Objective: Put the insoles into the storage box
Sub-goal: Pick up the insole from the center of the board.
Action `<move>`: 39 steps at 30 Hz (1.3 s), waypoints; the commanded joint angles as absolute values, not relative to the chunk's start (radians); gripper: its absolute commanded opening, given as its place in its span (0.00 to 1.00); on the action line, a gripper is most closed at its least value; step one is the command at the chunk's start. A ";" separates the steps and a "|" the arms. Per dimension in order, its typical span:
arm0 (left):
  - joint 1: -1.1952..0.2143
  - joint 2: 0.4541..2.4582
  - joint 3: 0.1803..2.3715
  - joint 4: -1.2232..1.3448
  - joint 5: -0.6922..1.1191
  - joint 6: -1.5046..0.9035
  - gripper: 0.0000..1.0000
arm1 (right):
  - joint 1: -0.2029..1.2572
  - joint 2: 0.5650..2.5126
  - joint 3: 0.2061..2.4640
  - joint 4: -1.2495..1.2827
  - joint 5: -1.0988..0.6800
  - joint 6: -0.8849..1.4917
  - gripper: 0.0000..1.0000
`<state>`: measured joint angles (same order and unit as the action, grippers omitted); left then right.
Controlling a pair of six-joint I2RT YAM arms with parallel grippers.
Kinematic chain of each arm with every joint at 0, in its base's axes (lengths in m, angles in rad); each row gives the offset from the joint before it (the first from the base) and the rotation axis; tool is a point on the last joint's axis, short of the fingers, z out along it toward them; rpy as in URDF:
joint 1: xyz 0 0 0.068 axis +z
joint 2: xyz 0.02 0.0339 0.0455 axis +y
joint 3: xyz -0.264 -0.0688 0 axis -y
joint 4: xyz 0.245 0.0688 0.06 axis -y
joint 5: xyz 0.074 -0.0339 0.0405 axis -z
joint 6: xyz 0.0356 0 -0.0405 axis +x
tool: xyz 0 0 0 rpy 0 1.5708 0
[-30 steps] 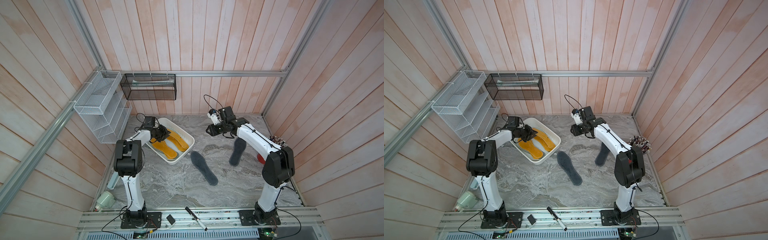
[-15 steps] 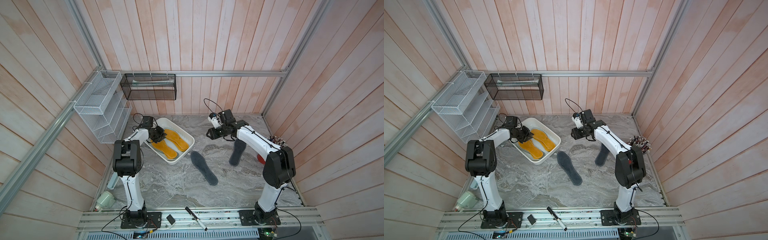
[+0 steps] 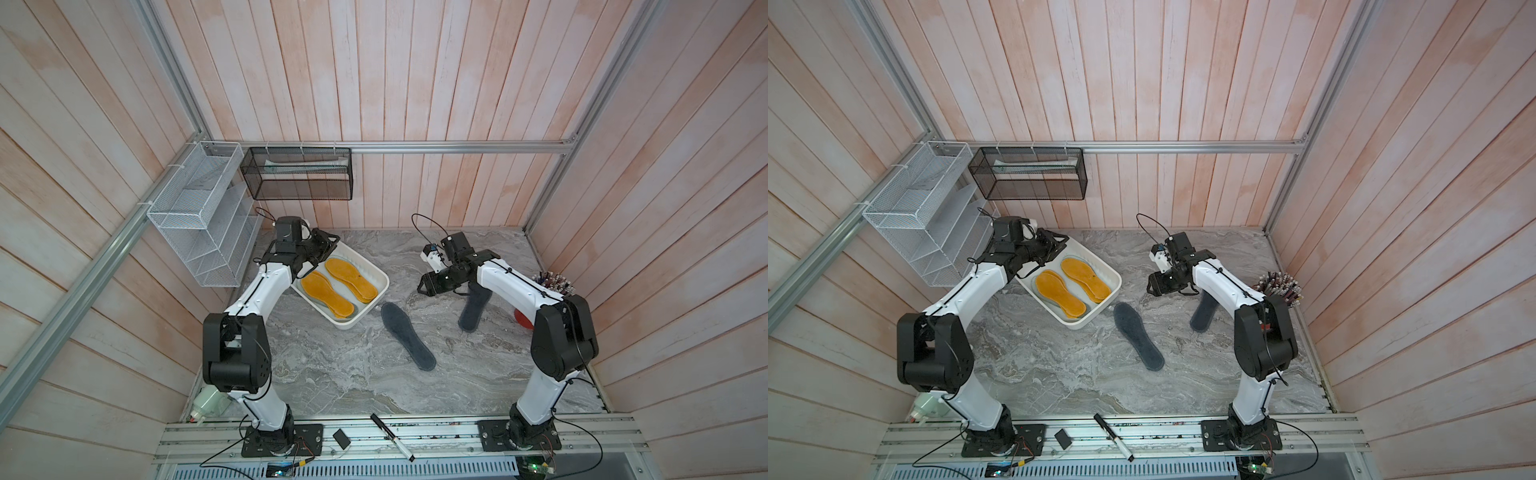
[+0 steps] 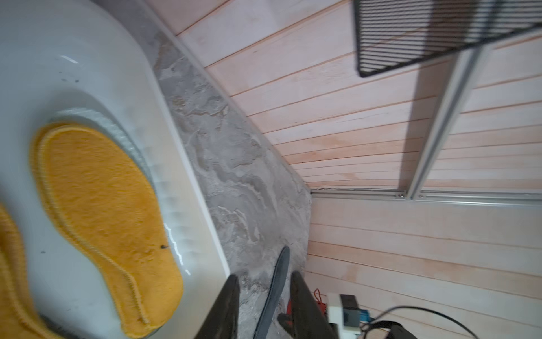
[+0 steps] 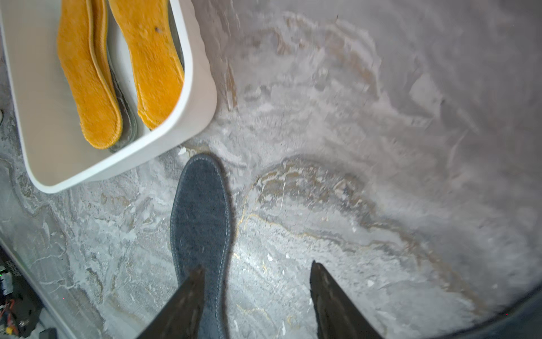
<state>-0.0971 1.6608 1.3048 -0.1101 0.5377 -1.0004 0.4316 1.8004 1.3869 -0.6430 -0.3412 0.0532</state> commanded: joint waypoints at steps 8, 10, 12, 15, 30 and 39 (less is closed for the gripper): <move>-0.255 1.409 0.924 0.028 0.411 -1.156 0.38 | 0.572 1.730 1.195 -0.590 -0.353 0.202 0.64; -0.263 1.351 0.888 -0.013 0.396 -1.158 0.39 | 0.593 1.729 1.169 -0.564 -0.342 0.227 0.64; -0.268 1.289 0.855 -0.060 0.373 -1.157 0.40 | 0.611 1.732 1.151 -0.546 -0.321 0.245 0.64; -0.270 1.197 0.805 -0.115 0.338 -1.168 0.42 | 0.633 1.736 1.134 -0.520 -0.277 0.269 0.63; -0.271 1.083 0.751 -0.215 0.328 -1.147 0.46 | 0.675 1.854 1.172 -0.477 -0.154 0.363 0.53; -0.249 1.168 0.814 -0.255 0.342 -1.088 0.48 | 0.708 1.933 1.221 -0.513 -0.087 0.365 0.40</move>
<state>-0.2611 1.1538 0.7750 -0.2386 0.3359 -1.1259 0.6918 1.8912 1.2060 -0.4801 -0.1318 0.3595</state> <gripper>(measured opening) 0.484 0.400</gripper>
